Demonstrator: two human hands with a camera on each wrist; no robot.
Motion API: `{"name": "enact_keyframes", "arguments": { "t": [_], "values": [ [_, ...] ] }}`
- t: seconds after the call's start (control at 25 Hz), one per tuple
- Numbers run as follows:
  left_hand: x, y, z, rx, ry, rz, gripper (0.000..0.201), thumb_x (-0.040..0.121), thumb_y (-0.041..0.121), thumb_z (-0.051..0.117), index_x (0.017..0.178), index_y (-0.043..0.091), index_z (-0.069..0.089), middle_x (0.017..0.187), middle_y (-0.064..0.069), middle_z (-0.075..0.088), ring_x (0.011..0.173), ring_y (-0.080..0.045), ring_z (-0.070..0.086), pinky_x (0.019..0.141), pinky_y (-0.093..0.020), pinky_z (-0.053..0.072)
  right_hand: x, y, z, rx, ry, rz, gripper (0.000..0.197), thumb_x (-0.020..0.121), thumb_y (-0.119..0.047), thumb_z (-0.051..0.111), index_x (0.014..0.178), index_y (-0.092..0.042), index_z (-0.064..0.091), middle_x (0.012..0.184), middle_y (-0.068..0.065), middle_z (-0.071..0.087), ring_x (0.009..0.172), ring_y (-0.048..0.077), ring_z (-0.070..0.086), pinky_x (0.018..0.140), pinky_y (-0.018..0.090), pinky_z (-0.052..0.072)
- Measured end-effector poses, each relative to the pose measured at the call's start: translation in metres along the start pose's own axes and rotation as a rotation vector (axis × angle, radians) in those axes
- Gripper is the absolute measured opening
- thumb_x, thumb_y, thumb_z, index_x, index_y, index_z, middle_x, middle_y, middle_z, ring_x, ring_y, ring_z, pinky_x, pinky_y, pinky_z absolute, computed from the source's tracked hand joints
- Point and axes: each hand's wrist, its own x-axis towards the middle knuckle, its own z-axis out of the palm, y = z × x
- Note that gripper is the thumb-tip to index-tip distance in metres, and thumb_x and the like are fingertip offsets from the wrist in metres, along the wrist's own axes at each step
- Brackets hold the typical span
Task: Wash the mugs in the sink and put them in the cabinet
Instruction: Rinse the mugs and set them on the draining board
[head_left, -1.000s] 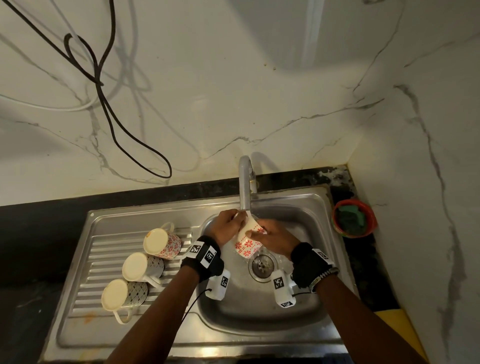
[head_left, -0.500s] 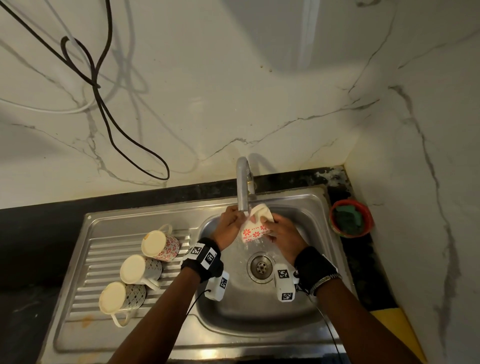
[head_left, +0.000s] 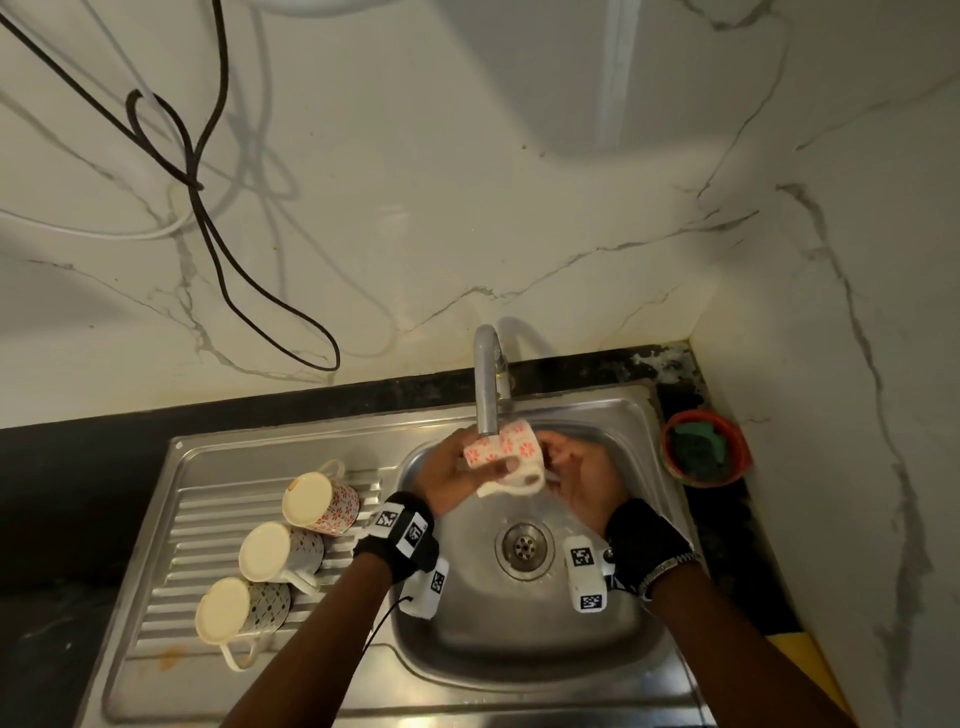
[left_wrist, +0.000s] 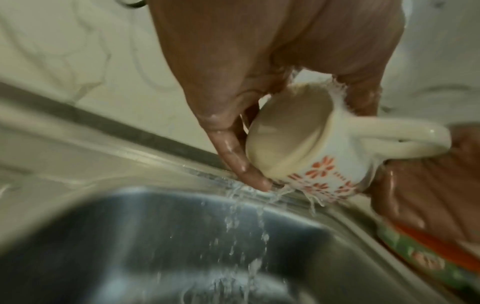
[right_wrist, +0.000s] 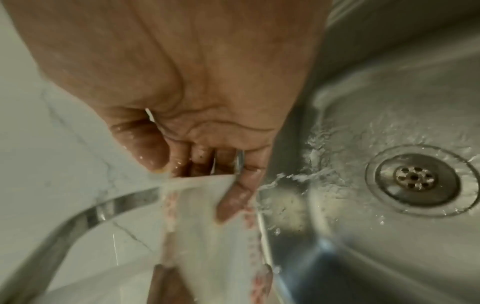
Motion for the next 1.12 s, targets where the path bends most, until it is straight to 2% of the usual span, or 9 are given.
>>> {"name": "enact_keyframes", "arguments": {
  "t": [0.12,0.24,0.32,0.48,0.72,0.8,0.88,1.04,1.12],
  "values": [
    [0.001,0.004,0.006,0.307,0.056,0.104,0.063,0.070,0.068,0.082,0.121,0.038,0.062,0.114,0.014,0.069,0.103,-0.003,0.067,0.087,-0.025,0.057,0.004,-0.006,0.015,0.077,0.046,0.035,0.037,0.107,-0.036,0.048,0.129,-0.014,0.069,0.124,0.017,0.074,0.116,0.035,0.069,0.095,0.048,0.057],
    [-0.003,0.010,0.005,0.110,0.077,0.043,0.058,0.081,0.081,0.064,0.127,0.045,0.061,0.119,0.007,0.072,0.104,-0.009,0.071,0.088,-0.036,0.061,0.010,0.000,0.018,0.203,0.094,0.065,0.049,0.102,-0.043,0.058,0.134,-0.007,0.066,0.133,0.024,0.067,0.129,0.044,0.061,0.111,0.060,0.048],
    [-0.009,0.021,0.006,-0.065,0.036,0.008,0.050,0.093,0.064,0.063,0.134,0.037,0.059,0.123,-0.001,0.071,0.111,-0.016,0.070,0.084,-0.032,0.063,0.006,-0.001,0.017,0.406,0.098,0.109,0.051,0.104,-0.041,0.054,0.134,-0.001,0.066,0.137,0.030,0.062,0.128,0.044,0.062,0.111,0.056,0.048],
    [-0.021,0.038,0.015,-0.396,-0.027,-0.139,0.038,0.098,0.028,0.069,0.134,0.020,0.057,0.119,-0.004,0.071,0.114,-0.021,0.068,0.093,-0.037,0.061,0.000,-0.002,0.017,0.543,0.123,0.167,0.046,0.106,-0.034,0.047,0.120,0.005,0.068,0.092,0.023,0.075,0.070,0.030,0.076,0.056,0.034,0.063],
    [-0.010,0.038,0.020,-0.387,0.109,-0.223,0.008,0.107,0.022,0.054,0.107,0.027,0.060,0.121,-0.016,0.068,0.112,-0.033,0.066,0.094,-0.047,0.059,-0.013,-0.019,0.034,0.552,0.113,0.250,0.038,0.109,-0.023,0.041,0.092,0.006,0.060,0.055,0.018,0.062,0.035,0.022,0.060,0.032,0.024,0.047],
    [-0.009,0.027,0.022,-0.406,0.117,-0.229,0.014,0.109,0.023,0.047,0.116,0.022,0.060,0.127,-0.022,0.066,0.112,-0.035,0.068,0.091,-0.047,0.061,0.002,-0.009,0.026,0.557,0.105,0.272,0.034,0.106,-0.027,0.049,0.098,0.003,0.063,0.067,0.017,0.065,0.048,0.023,0.065,0.045,0.027,0.057],
    [-0.011,0.014,0.020,-0.476,0.068,-0.224,0.027,0.108,0.028,0.049,0.130,0.015,0.058,0.130,-0.021,0.066,0.113,-0.035,0.070,0.090,-0.049,0.062,0.019,0.007,0.014,0.554,0.163,0.254,0.037,0.092,-0.030,0.069,0.116,-0.002,0.067,0.094,0.018,0.066,0.080,0.027,0.068,0.079,0.033,0.059],
    [-0.017,0.007,0.012,-0.469,-0.080,-0.132,0.048,0.095,0.044,0.067,0.137,0.022,0.057,0.128,-0.013,0.070,0.114,-0.028,0.070,0.093,-0.046,0.061,0.020,0.014,0.018,0.477,0.159,0.285,0.024,0.097,-0.029,0.060,0.091,-0.006,0.064,0.067,0.012,0.062,0.048,0.019,0.059,0.043,0.025,0.049],
    [-0.016,0.008,0.007,-0.405,-0.020,-0.125,0.043,0.098,0.049,0.061,0.131,0.020,0.060,0.121,-0.013,0.071,0.106,-0.025,0.072,0.081,-0.037,0.063,0.020,0.018,0.030,0.468,0.091,0.258,0.036,0.102,-0.034,0.060,0.104,0.000,0.071,0.085,0.019,0.073,0.068,0.026,0.075,0.059,0.037,0.064]
  ]
}}
